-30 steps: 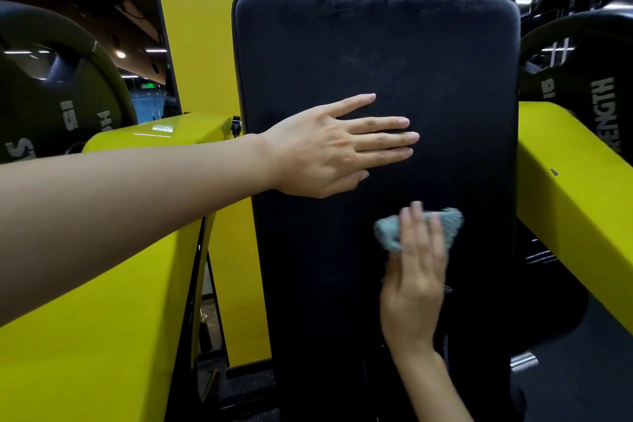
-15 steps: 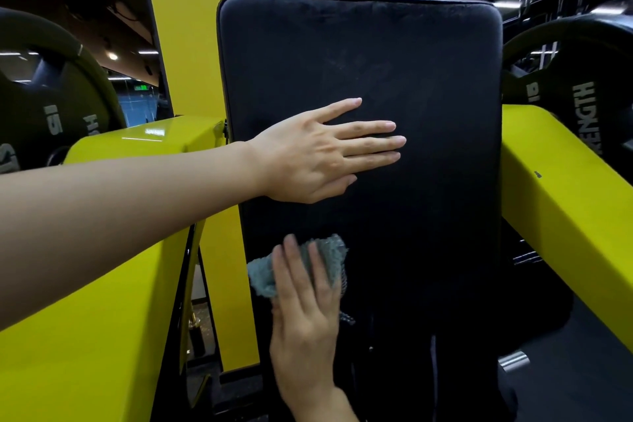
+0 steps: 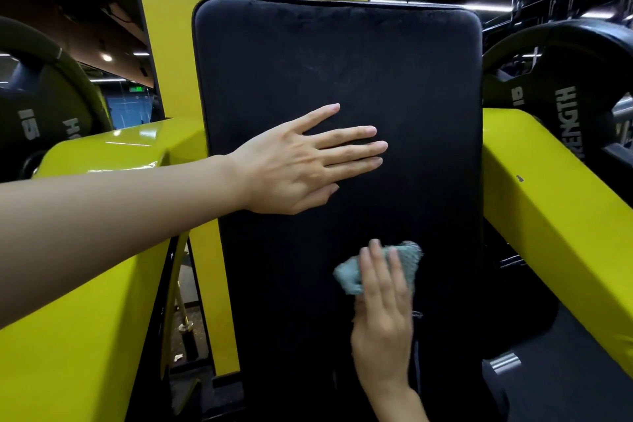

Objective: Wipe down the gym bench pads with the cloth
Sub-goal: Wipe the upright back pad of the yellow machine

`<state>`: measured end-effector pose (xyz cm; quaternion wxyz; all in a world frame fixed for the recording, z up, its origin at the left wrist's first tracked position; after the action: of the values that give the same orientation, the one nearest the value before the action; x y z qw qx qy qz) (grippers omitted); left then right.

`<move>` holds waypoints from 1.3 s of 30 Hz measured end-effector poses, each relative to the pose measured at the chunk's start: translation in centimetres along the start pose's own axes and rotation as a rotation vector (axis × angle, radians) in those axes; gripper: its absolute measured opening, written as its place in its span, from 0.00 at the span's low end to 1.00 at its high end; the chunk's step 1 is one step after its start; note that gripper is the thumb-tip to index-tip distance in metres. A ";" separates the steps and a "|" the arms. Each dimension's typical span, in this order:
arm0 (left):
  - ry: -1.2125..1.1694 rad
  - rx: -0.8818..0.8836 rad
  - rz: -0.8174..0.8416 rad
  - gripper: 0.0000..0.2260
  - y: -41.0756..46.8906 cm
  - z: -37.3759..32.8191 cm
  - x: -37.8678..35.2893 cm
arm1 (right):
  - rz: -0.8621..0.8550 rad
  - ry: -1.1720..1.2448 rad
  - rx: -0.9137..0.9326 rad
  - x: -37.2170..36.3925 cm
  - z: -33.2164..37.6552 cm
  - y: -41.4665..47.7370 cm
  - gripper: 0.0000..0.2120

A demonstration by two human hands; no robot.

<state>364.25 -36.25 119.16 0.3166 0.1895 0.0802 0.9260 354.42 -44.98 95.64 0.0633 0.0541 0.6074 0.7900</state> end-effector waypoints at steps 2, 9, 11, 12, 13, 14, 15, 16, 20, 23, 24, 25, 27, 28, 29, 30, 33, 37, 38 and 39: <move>0.011 0.004 0.007 0.26 0.0 -0.1 0.0 | -0.012 -0.015 -0.020 0.9 -2.3 0.7 0.24; 0.023 0.025 0.018 0.26 0.3 -0.7 0.0 | -0.093 0.096 -0.259 1.5 -3.8 1.9 0.25; 0.030 0.033 0.017 0.27 0.5 -0.9 -0.1 | -0.097 0.133 -0.288 0.9 -2.3 1.7 0.24; 0.032 0.036 0.017 0.27 0.5 -1.0 -0.2 | -0.087 0.135 -0.272 0.7 -1.6 1.5 0.24; 0.034 0.037 0.018 0.27 0.6 -1.1 -0.2 | -0.072 0.135 -0.239 0.4 -0.9 1.2 0.22; 0.037 0.038 0.019 0.27 0.8 -1.3 -0.2 | -0.052 0.143 -0.193 0.2 -0.2 0.9 0.21; 0.037 0.037 0.020 0.27 0.9 -1.4 -0.3 | -0.025 0.163 -0.133 -0.1 0.6 0.4 0.20; 0.035 0.035 0.023 0.27 1.0 -1.5 -0.3 | 0.009 0.185 -0.058 -0.4 1.6 -0.1 0.20; 0.039 0.036 0.035 0.27 1.2 -1.7 -0.4 | 0.106 0.193 0.155 -1.2 5.0 -1.9 0.27; 0.040 0.042 0.051 0.27 1.3 -2.0 -0.3 | 0.118 0.124 0.197 -1.1 4.2 -1.7 0.28; 0.039 0.042 0.057 0.27 1.4 -2.1 -0.3 | 0.115 0.098 0.198 -0.9 3.6 -1.6 0.28; 0.038 0.043 0.062 0.27 1.5 -2.1 -0.2 | 0.111 0.076 0.186 -0.8 2.8 -1.4 0.28; 0.035 0.048 0.068 0.27 1.6 -2.2 -0.2 | 0.102 0.045 0.146 -0.2 1.0 -1.2 0.28; 0.038 0.051 0.071 0.27 1.6 -2.3 -0.2 | 0.097 0.034 0.126 0.2 -0.1 -1.1 0.29; 0.042 0.052 0.075 0.27 1.7 -2.4 -0.2 | 0.094 0.023 0.106 0.6 -1.3 -0.8 0.30; 0.045 0.053 0.080 0.27 1.7 -2.4 -0.3 | 0.092 0.013 0.087 1.0 -2.5 -0.4 0.29; 0.051 0.052 0.095 0.28 1.9 -2.6 -0.3 | 0.069 0.017 0.051 2.1 -5.4 0.8 0.25; 0.058 0.050 0.108 0.28 2.2 -2.9 -0.3 | 0.026 0.022 0.020 2.8 -7.4 2.0 0.24; 0.060 0.049 0.109 0.28 2.3 -3.0 -0.3 | 0.013 0.019 0.005 2.9 -7.8 2.1 0.24; 0.061 0.050 0.108 0.28 2.3 -3.1 -0.3 | -0.003 0.020 -0.014 3.0 -8.2 2.3 0.24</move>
<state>361.94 -38.38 116.79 0.2588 0.1729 0.1027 0.9448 350.07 -52.92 95.78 0.0590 0.0449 0.6025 0.7946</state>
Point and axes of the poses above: each hand's wrist, its own y-axis towards the middle knuckle, its own x-axis out of the back of the hand, z = x × y, the point moved 2 cm from there along y, towards the middle knuckle, and after that the axes turned 6 degrees about -z, right-handed, at the moved point
